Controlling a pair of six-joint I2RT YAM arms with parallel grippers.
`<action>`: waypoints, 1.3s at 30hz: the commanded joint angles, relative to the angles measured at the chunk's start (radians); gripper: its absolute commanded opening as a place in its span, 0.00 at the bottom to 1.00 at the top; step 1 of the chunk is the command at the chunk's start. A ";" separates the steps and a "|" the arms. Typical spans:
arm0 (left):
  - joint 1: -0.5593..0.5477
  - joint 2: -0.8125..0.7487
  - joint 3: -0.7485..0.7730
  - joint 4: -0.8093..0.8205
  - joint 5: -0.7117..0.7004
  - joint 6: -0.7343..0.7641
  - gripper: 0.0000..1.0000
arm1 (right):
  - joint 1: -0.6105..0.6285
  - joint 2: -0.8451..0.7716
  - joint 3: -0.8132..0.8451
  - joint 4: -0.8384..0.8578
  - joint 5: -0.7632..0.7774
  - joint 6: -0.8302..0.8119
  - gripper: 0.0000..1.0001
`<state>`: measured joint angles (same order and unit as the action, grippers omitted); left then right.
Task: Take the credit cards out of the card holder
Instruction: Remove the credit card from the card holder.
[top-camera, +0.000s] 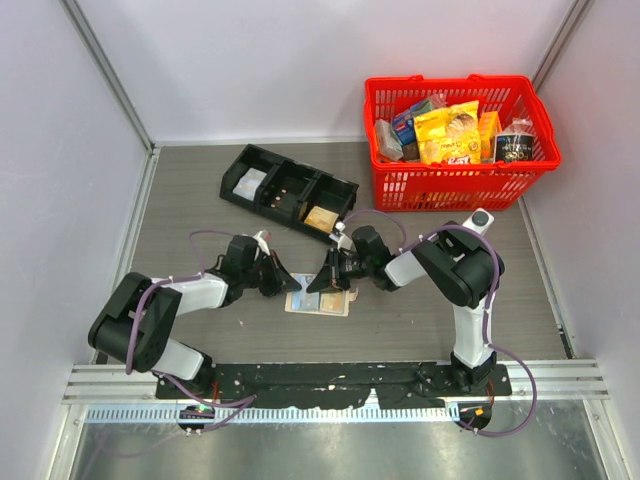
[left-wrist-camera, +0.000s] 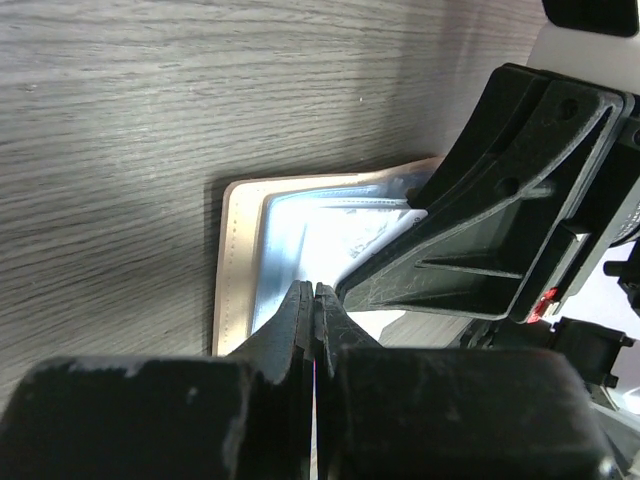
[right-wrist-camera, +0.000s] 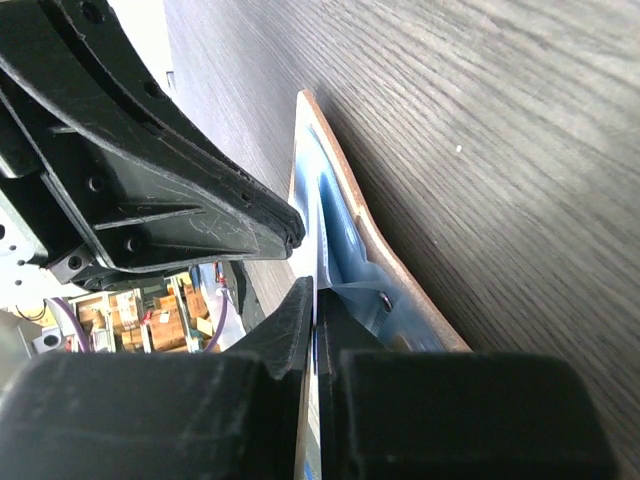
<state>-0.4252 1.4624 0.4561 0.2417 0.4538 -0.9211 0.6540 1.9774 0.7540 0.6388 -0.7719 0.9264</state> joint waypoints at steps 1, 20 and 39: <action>-0.018 -0.040 0.038 -0.061 -0.040 0.047 0.00 | 0.010 0.009 0.033 -0.007 0.010 -0.029 0.06; -0.121 0.091 0.188 -0.467 -0.360 0.146 0.00 | 0.012 -0.026 0.030 -0.051 0.026 -0.044 0.21; -0.144 0.088 0.204 -0.555 -0.474 0.145 0.00 | -0.037 -0.127 -0.048 -0.079 0.040 -0.055 0.10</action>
<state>-0.5835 1.5204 0.7010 -0.1539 0.1455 -0.8261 0.6304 1.9011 0.7216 0.5373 -0.7341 0.8894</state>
